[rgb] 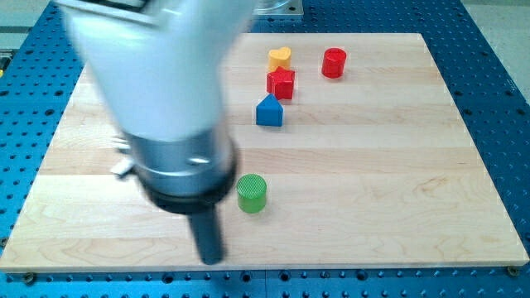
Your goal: Nudge the green circle
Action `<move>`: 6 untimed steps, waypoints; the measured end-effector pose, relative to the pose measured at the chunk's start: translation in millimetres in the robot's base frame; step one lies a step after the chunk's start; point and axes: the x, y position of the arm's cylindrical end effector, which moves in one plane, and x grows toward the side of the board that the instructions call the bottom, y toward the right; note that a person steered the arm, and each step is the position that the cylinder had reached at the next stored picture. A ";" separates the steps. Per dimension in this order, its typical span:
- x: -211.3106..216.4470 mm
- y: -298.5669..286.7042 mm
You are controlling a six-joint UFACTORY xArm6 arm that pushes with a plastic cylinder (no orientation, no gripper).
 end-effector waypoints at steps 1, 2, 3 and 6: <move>-23.7 14.2; -51.9 6.0; -86.9 47.0; -33.5 73.2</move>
